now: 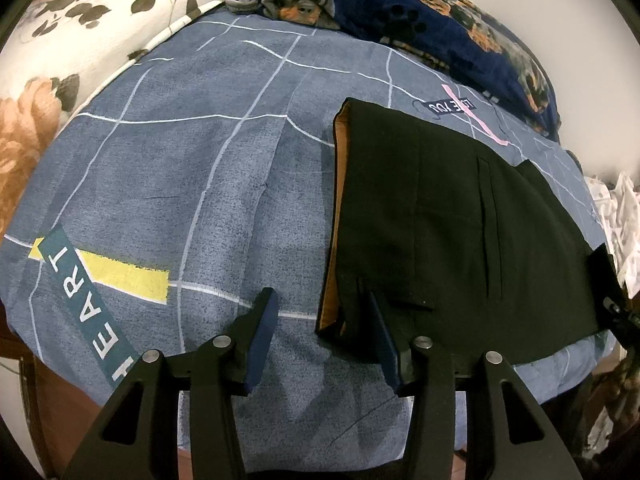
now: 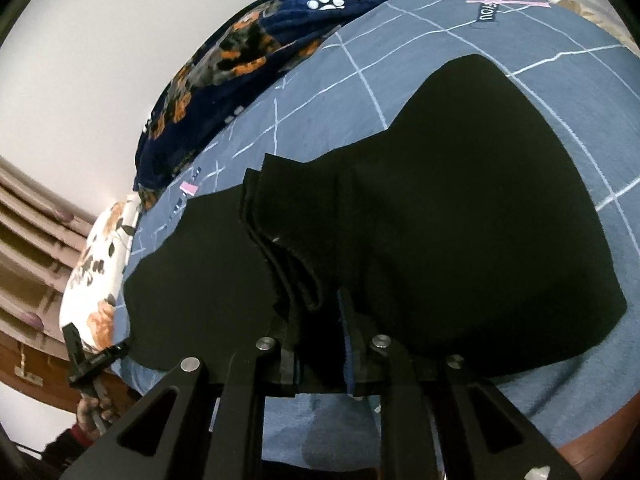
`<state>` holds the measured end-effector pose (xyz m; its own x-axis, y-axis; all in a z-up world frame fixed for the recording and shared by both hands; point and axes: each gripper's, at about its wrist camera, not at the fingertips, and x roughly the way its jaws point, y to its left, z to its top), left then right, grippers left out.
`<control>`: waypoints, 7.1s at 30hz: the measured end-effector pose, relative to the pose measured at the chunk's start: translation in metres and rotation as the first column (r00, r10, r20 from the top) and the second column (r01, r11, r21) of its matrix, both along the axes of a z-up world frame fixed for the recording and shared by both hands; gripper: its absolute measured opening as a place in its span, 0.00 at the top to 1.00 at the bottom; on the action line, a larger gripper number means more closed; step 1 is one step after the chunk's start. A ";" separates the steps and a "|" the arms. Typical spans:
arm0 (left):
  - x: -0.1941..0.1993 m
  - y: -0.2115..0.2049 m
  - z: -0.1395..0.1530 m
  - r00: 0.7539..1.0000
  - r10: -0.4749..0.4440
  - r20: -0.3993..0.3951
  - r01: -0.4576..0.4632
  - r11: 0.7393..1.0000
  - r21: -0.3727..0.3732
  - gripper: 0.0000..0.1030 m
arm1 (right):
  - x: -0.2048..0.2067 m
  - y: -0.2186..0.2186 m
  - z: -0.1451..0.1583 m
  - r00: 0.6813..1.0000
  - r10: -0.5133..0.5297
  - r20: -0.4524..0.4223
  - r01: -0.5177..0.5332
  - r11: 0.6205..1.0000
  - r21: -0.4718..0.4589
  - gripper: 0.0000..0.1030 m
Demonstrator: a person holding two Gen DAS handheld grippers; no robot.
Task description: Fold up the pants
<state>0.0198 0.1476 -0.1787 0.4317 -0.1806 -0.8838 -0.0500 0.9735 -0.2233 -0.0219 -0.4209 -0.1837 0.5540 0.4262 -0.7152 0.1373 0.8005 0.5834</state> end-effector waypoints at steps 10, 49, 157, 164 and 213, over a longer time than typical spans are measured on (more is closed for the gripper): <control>0.000 0.000 0.000 1.000 0.000 0.001 0.000 1.000 0.000 0.53 | -0.003 -0.009 -0.013 0.996 0.018 0.082 -0.049 0.917 0.396 0.44; 0.061 -0.011 0.003 0.944 -0.327 -0.034 0.320 0.939 -0.124 0.45 | 0.010 0.045 0.007 0.989 0.112 0.100 -0.138 0.943 0.302 0.60; 0.063 -0.299 -0.003 0.839 -0.544 -0.020 0.515 0.805 -0.294 0.44 | -0.008 -0.164 -0.050 0.969 -0.245 -0.037 0.242 0.900 0.362 0.91; 0.069 -0.302 0.000 0.834 -0.552 0.012 0.534 0.800 -0.272 0.44 | -0.010 -0.164 -0.036 0.974 -0.228 0.013 0.210 0.917 0.338 0.82; 0.067 -0.167 0.011 0.918 -0.390 0.074 0.396 0.883 -0.254 0.88 | 0.051 -0.036 -0.023 1.000 -0.010 0.005 0.006 0.872 0.490 0.85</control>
